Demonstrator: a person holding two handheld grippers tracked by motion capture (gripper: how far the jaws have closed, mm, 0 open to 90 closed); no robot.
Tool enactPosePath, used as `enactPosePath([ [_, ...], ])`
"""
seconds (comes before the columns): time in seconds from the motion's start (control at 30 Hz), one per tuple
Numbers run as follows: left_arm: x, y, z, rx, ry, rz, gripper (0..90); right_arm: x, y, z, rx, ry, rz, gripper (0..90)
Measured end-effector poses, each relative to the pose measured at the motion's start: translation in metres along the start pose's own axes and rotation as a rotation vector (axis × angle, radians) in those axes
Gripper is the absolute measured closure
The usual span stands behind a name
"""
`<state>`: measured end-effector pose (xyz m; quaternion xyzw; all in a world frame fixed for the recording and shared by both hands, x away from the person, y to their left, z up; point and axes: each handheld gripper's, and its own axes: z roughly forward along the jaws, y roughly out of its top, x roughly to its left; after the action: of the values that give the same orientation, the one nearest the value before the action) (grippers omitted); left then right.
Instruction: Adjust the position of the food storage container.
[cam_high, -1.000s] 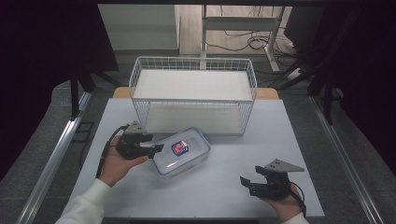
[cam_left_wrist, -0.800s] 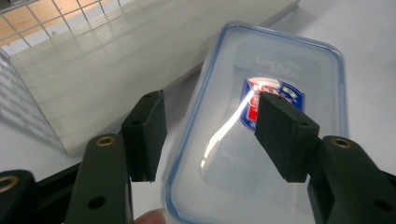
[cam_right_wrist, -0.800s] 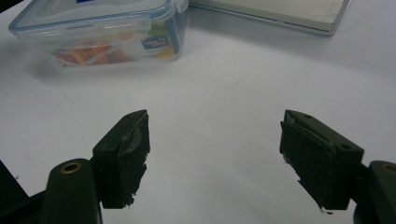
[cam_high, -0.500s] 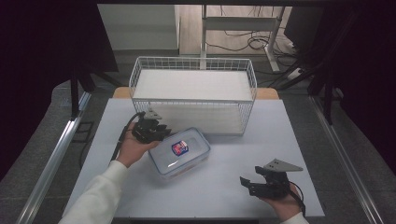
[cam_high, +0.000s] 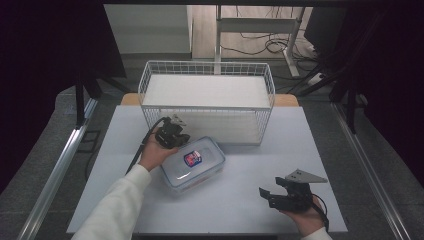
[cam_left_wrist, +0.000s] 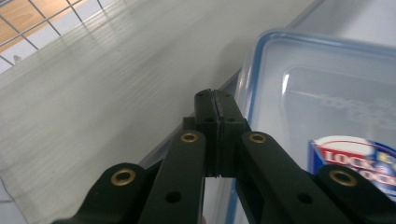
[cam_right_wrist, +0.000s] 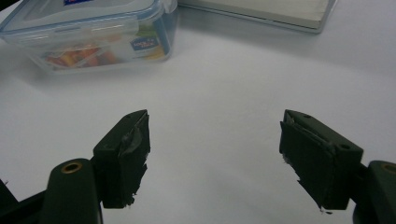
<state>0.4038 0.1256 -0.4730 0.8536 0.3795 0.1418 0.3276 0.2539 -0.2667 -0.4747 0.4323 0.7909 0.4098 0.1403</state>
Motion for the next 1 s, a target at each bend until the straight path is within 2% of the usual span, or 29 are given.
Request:
enactPosePath([
  [0.1,-0.002,0.002,0.005,0.006,-0.012,0.009,89.7,-0.001,0.000,0.001,0.004,-0.004,0.000,24.7],
  [0.17,-0.002,0.002,0.007,0.027,0.001,0.033,89.7,-0.001,0.000,0.001,0.005,-0.005,0.002,24.7],
  [0.37,-0.001,0.002,0.010,0.032,-0.019,0.029,89.9,-0.001,0.000,0.000,-0.012,-0.021,0.004,24.7],
  [0.5,-0.006,0.004,0.011,0.047,-0.033,0.040,89.9,-0.002,0.000,0.001,-0.005,-0.020,0.006,24.6],
  [0.57,-0.013,0.007,0.012,0.050,-0.045,0.043,89.9,-0.001,0.000,0.002,-0.005,-0.021,0.006,24.3],
  [0.77,-0.036,0.017,0.017,0.079,-0.103,0.131,89.9,0.000,0.000,0.002,-0.006,-0.022,0.003,24.2],
  [1.0,-0.067,0.022,0.019,0.085,-0.142,0.213,89.9,-0.001,0.000,0.002,-0.002,-0.018,0.001,24.2],
])
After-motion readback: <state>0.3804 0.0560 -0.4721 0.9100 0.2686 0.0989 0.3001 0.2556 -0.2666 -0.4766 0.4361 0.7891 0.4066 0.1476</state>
